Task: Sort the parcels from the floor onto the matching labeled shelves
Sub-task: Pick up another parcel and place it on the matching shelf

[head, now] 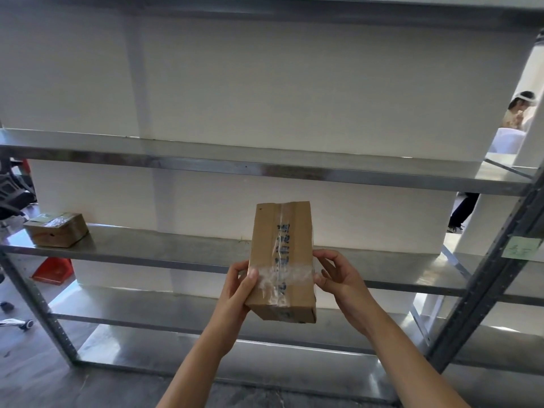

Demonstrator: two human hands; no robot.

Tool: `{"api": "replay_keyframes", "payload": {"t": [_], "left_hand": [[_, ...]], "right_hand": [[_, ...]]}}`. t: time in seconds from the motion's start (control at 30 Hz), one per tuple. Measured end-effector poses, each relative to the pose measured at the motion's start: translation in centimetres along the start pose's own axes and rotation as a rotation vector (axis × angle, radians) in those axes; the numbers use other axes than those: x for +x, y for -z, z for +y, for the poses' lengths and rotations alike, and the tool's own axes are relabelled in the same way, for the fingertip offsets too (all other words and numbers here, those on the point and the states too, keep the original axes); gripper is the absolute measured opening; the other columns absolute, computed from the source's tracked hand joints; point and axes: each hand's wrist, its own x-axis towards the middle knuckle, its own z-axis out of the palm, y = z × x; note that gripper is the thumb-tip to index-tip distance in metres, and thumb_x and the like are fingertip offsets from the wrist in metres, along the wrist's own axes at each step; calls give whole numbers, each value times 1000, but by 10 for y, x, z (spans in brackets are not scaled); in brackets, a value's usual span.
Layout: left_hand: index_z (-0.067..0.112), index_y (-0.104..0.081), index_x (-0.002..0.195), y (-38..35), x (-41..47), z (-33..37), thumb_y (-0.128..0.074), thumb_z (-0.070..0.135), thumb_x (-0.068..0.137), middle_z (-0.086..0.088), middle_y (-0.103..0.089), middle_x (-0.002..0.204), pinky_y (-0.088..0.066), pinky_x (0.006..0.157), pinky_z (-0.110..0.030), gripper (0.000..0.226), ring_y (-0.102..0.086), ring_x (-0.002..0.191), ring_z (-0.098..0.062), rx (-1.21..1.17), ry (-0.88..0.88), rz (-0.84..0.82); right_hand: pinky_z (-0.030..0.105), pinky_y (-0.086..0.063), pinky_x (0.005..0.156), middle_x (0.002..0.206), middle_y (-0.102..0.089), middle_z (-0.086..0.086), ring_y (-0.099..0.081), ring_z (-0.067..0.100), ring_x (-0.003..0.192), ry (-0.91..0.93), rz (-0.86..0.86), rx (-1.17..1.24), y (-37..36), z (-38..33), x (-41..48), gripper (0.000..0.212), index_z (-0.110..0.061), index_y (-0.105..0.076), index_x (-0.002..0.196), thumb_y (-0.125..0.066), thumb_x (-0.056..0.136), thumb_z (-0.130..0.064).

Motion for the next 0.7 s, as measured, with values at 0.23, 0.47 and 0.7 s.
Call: {"api": "replay_keyframes", "payload": {"t": [0.23, 0.47, 0.7], "left_hand": [[14, -53, 124, 2, 0, -6, -69, 46, 77, -10, -68, 114, -56, 80, -35, 58, -68, 99, -23, -193, 27, -1], [13, -54, 117, 3, 1, -9, -60, 34, 84, -11, -69, 109, -60, 72, -30, 39, -71, 92, -20, -232, 19, 14], [22, -58, 135, 5, -2, -15, -49, 27, 101, -16, -64, 131, -56, 89, -46, 36, -65, 111, -30, -170, 39, 73]], "right_hand": [[31, -52, 98, 147, -49, -16, -45, 6, 137, -65, -7, -29, -8, -12, 0, 100, -47, -50, 140, -94, 50, -55], [37, -60, 85, 129, -57, -7, -60, 24, 123, -223, 28, 70, -14, -16, -6, 103, -34, -32, 153, -84, 64, -23], [17, -59, 63, 131, -57, -6, -62, 15, 112, -185, 75, -54, -16, -20, -6, 79, -34, -49, 137, -88, 70, -20]]}}
